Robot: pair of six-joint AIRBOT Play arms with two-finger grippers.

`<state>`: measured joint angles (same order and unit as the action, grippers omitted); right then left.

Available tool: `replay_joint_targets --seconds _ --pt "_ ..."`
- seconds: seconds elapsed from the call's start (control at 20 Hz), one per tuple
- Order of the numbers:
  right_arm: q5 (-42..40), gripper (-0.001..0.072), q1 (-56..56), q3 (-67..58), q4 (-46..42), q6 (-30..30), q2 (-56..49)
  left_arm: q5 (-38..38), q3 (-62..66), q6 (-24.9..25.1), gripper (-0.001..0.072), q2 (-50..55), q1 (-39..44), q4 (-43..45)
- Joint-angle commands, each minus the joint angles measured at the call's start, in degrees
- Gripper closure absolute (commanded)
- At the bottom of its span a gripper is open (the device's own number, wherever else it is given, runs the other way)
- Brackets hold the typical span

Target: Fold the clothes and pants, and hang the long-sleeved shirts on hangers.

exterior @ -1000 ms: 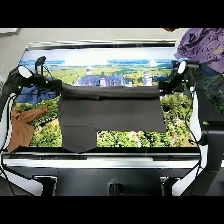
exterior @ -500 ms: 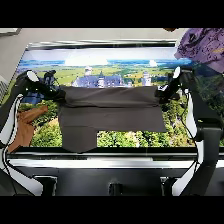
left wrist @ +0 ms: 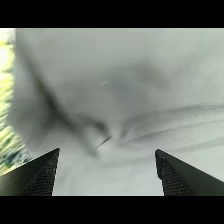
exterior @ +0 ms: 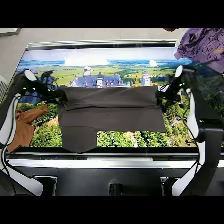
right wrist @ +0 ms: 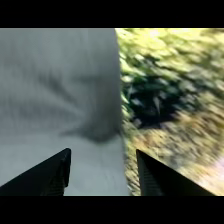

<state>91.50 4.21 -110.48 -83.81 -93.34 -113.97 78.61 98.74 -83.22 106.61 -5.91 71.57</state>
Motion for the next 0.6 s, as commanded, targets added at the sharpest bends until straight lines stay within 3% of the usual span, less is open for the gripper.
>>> replay_joint_targets --seconds 0.0,0.1,0.25,0.4,0.55 --pt "0.44 0.022 4.39 0.33 2.93 2.51 5.62 4.85 -2.03 -1.66 -0.0011 -5.57 -4.17 1.79" --pt "0.26 0.022 10.08 4.2 10.4 5.2 9.51 3.54 -11.45 -1.38 -0.001 -12.85 -8.0 1.97" --pt "-1.14 0.0221 18.91 20.24 22.56 10.56 17.51 -3.02 -33.83 0.85 -0.001 -27.26 -14.05 -0.85" --pt "-5.25 0.0222 22.53 36.65 26.01 13.84 25.35 -9.14 -55.12 5.62 -0.001 -40.72 -18.05 -10.38" --pt "-8.55 0.0226 21.97 45.33 26.91 15.17 29.77 -12.76 -67.89 10.05 -0.001 -47.8 -18.27 -19.74"
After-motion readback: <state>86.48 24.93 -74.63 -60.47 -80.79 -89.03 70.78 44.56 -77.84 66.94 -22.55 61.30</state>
